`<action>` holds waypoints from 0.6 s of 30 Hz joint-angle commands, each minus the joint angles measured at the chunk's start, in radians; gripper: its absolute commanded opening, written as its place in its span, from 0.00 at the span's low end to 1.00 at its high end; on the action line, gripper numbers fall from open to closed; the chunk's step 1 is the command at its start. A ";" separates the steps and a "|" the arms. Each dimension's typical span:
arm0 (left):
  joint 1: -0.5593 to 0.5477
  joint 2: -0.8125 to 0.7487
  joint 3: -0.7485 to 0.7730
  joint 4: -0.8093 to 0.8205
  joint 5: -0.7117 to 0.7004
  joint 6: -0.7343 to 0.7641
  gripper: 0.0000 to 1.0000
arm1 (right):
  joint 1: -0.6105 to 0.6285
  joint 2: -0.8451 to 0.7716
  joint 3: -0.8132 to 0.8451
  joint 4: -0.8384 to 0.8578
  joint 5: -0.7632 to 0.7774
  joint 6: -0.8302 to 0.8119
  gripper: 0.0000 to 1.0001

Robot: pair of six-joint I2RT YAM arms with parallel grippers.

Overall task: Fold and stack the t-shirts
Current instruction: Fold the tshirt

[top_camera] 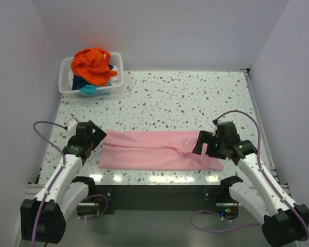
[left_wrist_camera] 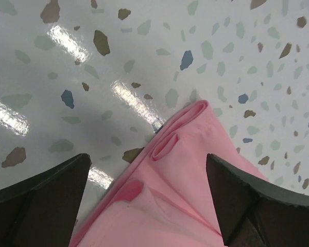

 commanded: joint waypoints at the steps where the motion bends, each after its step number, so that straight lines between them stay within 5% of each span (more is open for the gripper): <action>1: 0.002 -0.063 0.105 -0.103 -0.072 -0.045 1.00 | 0.000 -0.026 0.057 -0.035 -0.061 0.003 0.99; 10: -0.012 0.142 0.201 0.067 0.253 0.048 1.00 | 0.002 0.194 0.148 0.188 -0.198 -0.005 0.99; 18: -0.188 0.396 0.291 0.132 0.231 0.070 1.00 | 0.081 0.395 0.087 0.374 -0.304 0.071 0.99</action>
